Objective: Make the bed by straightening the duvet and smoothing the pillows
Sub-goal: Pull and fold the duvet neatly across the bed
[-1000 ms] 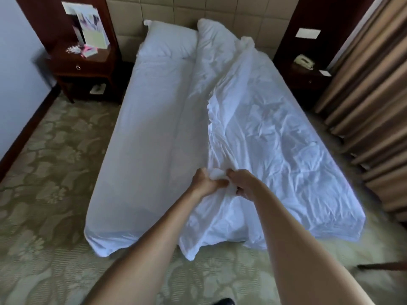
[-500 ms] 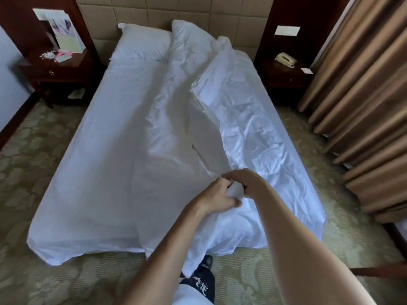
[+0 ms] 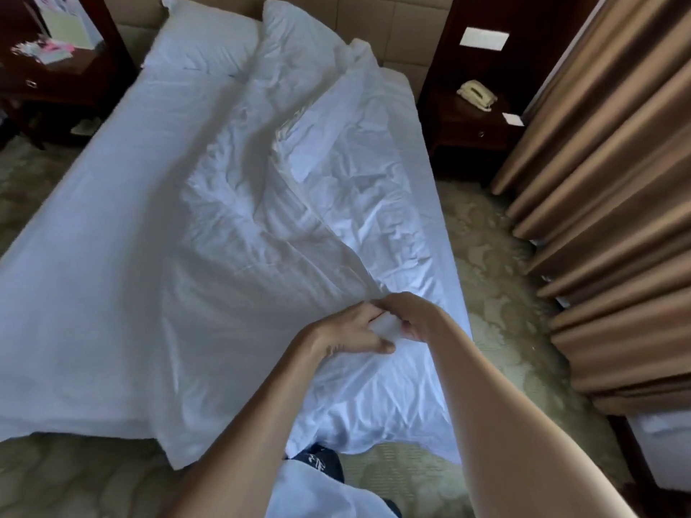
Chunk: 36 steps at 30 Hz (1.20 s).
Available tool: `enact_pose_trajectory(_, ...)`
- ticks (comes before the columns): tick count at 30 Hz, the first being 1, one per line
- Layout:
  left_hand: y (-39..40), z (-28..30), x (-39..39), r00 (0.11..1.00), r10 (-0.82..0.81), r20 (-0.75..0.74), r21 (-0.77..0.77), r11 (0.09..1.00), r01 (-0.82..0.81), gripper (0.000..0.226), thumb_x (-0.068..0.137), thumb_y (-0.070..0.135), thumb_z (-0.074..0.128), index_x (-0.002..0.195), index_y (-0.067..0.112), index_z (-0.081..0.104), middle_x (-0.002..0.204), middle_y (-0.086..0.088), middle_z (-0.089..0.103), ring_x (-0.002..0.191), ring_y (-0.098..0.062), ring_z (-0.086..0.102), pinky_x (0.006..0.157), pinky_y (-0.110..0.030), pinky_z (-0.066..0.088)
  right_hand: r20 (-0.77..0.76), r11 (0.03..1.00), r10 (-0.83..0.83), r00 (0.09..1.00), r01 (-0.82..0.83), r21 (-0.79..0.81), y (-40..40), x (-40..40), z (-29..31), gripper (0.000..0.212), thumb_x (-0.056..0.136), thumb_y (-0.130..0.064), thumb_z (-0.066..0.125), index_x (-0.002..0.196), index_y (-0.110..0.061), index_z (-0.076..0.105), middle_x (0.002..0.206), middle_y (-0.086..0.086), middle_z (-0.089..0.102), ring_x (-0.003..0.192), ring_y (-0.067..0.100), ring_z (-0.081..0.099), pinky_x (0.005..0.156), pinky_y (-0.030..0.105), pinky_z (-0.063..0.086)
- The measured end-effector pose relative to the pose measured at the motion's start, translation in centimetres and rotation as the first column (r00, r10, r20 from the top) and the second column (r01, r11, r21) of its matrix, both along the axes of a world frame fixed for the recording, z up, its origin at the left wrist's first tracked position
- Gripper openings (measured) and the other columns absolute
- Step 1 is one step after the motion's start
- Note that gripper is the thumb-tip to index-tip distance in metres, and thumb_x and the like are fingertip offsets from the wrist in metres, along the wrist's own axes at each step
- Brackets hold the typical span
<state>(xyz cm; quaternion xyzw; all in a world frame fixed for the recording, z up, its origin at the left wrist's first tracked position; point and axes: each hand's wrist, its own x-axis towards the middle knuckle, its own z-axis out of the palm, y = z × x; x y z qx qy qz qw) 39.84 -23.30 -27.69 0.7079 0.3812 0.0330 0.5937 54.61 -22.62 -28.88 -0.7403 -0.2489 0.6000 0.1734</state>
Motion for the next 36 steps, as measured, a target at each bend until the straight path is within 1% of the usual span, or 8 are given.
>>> enact_pose_trajectory(5,0.7,3.1,0.9,0.984,0.142,0.105,-0.1,0.986,-0.132,0.036,0.069,0.036,0.078,0.101,0.025,0.067,0.093,0.012,0.064,0.089,-0.005,0.061,0.083,-0.028,0.048,-0.236,1.0,0.029,0.971,-0.027,0.012,4.0,2.4,1.3,0.032,0.084,-0.019,0.076,0.109,0.001,0.067,0.099,0.017,0.07,0.089,0.027,0.067,0.093,0.041,0.054)
enact_pose_trajectory(10,-0.7,4.0,1.4,0.881,0.467,0.072,-0.177,0.876,-0.449,0.056,0.067,0.036,0.085,0.115,0.013,0.068,0.111,-0.002,0.073,0.106,-0.017,0.067,0.099,-0.034,0.051,-0.257,0.988,0.153,0.954,-0.139,0.074,5.4,2.5,-0.3,0.031,0.099,-0.023,0.055,0.123,-0.002,0.058,0.104,0.014,0.066,0.085,0.023,0.065,0.073,0.034,0.055)
enact_pose_trajectory(14,-4.4,3.6,3.8,0.761,0.646,-0.051,0.003,0.762,-0.647,0.053,0.074,0.03,0.086,0.122,0.02,0.065,0.119,0.002,0.07,0.11,-0.011,0.065,0.103,-0.035,0.049,-0.218,0.968,0.238,0.947,-0.212,0.136,5.1,3.8,-1.6,0.035,0.102,-0.027,0.049,0.125,-0.002,0.056,0.118,0.018,0.066,0.1,0.03,0.064,0.09,0.044,0.054)
enact_pose_trajectory(18,-9.2,2.8,9.0,0.592,0.764,-0.256,0.194,0.641,-0.743,0.081,0.066,0.058,0.08,0.133,0.02,0.053,0.13,0.01,0.058,0.116,-0.007,0.057,0.1,-0.028,0.047,-0.195,0.91,0.34,0.92,-0.269,0.316,4.4,7.2,-0.1,0.035,0.099,-0.039,0.051,0.112,-0.007,0.058,0.107,0.016,0.068,0.102,0.032,0.067,0.093,0.05,0.054)
enact_pose_trajectory(23,-12.8,3.0,18.1,0.41,0.889,-0.202,0.274,0.453,-0.848,0.034,0.078,0.039,0.076,0.09,0.013,0.058,0.086,0.006,0.063,0.087,-0.017,0.063,0.078,-0.032,0.05,-0.121,0.826,0.437,0.891,-0.344,0.446,3.8,15.6,1.2,0.056,0.094,-0.052,0.055,0.121,-0.003,0.061,0.113,0.019,0.069,0.104,0.031,0.068,0.093,0.05,0.055)
enact_pose_trajectory(29,-14.6,0.3,23.8,0.522,0.677,-0.519,0.343,0.724,-0.598,0.041,0.079,0.032,0.07,0.113,0.011,0.06,0.109,-0.005,0.066,0.101,-0.027,0.063,0.083,-0.033,0.053,0.014,0.89,0.4,0.917,-0.392,0.234,-0.7,23.8,-2.6,0.04,0.099,-0.038,0.052,0.117,-0.003,0.056,0.094,0.01,0.06,0.075,0.018,0.06,0.05,0.025,0.049)
enact_pose_trajectory(32,-16.9,-0.7,24.6,0.534,0.544,-0.647,0.278,0.821,-0.499,0.024,0.078,0.016,0.063,0.098,0.01,0.051,0.105,-0.009,0.064,0.097,-0.028,0.064,0.07,-0.027,0.045,0.006,0.861,0.49,0.872,-0.485,0.15,-3.8,25.0,-2.7,0.03,0.101,-0.033,0.051,0.112,-0.005,0.054,0.081,0.004,0.057,0.067,0.013,0.057,0.059,0.027,0.054)
enact_pose_trajectory(36,-20.1,-1.5,23.8,0.492,0.619,-0.612,0.245,0.74,-0.627,0.038,0.072,0.026,0.067,0.107,0.014,0.055,0.105,-0.005,0.063,0.096,-0.026,0.063,0.074,-0.028,0.049,-0.068,0.76,0.63,0.774,-0.596,0.261,-5.4,25.2,-0.2,0.028,0.101,-0.03,0.052,0.117,-0.007,0.055,0.101,0.007,0.064,0.093,0.02,0.062,0.074,0.027,0.055)
